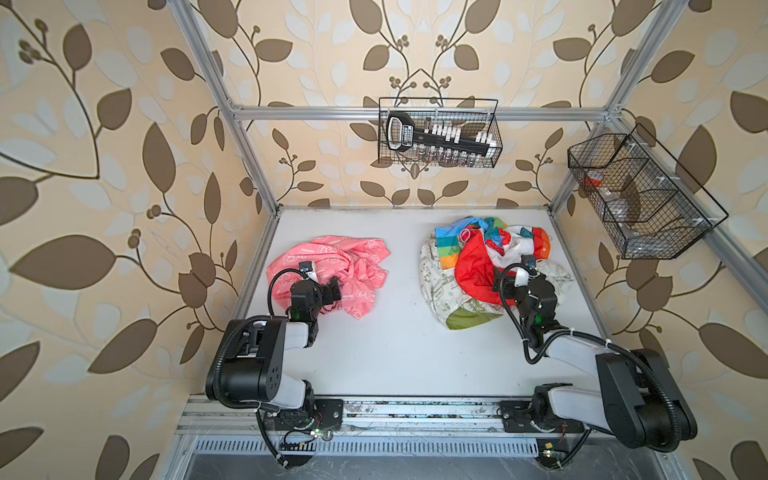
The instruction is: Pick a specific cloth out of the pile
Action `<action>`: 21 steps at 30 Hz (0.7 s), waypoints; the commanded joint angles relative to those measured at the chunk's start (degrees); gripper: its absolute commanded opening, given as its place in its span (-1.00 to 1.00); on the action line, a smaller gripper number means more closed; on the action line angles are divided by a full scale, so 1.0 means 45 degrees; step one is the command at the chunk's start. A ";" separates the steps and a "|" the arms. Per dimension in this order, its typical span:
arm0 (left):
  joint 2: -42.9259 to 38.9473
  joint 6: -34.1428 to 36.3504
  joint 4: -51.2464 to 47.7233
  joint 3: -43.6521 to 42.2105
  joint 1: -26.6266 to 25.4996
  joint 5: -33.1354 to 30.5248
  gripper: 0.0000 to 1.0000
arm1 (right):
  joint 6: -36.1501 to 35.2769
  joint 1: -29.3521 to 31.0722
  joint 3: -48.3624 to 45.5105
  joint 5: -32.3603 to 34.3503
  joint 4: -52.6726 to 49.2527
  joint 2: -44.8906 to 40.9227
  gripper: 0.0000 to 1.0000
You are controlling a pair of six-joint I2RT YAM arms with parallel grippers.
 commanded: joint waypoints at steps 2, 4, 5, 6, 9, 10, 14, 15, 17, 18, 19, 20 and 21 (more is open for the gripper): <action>0.0272 0.0489 -0.0314 0.0591 0.0170 0.0490 0.98 | -0.0013 -0.0119 -0.0404 0.0263 0.1568 0.0578 0.99; 0.0281 0.0489 -0.0320 0.0609 0.0163 0.0495 0.98 | -0.0232 -0.0105 -0.0584 -0.0101 0.2160 0.0943 0.98; 0.0282 0.0489 -0.0384 0.0644 0.0152 0.0472 0.98 | -0.0278 -0.0104 -0.0682 -0.0095 0.2568 0.1193 0.98; 0.0301 0.0489 -0.0412 0.0652 0.0148 0.0473 0.98 | -0.0303 -0.0123 -0.0762 0.0020 0.3056 0.1490 0.99; 0.0321 0.0489 -0.0471 0.0706 0.0142 0.0461 0.98 | -0.0082 -0.0311 -0.0857 0.0161 0.4068 0.2267 0.99; 0.0321 0.0499 -0.0472 0.0712 0.0152 0.0459 0.98 | 0.0109 -0.0561 -0.0828 -0.0167 0.3866 0.2224 0.99; 0.0301 0.0489 -0.0471 0.0687 0.0152 0.0428 0.98 | 0.0703 -0.1668 -0.0775 -0.1993 0.4127 0.2798 0.99; 0.0283 0.0489 -0.0471 0.0688 0.0151 0.0432 0.98 | 0.0680 -0.1650 -0.0720 -0.1951 0.3857 0.2745 0.99; 0.0283 0.0489 -0.0471 0.0681 0.0152 0.0440 0.98 | 0.0709 -0.1647 -0.0744 -0.1948 0.3976 0.2788 0.99; 0.0281 0.0489 -0.0471 0.0684 0.0152 0.0437 0.98 | 0.0680 -0.1649 -0.0733 -0.1970 0.3954 0.2779 0.99; 0.0282 0.0489 -0.0471 0.0673 0.0152 0.0429 0.98 | 0.0682 -0.1647 -0.0748 -0.1967 0.4001 0.2778 0.99; 0.0282 0.0489 -0.0471 0.0668 0.0152 0.0432 0.98 | 0.0674 -0.1647 -0.0769 -0.1976 0.4005 0.2751 0.99; 0.0277 0.0489 -0.0463 0.0668 0.0152 0.0432 0.98 | 0.0673 -0.1647 -0.0764 -0.1960 0.4007 0.2768 0.99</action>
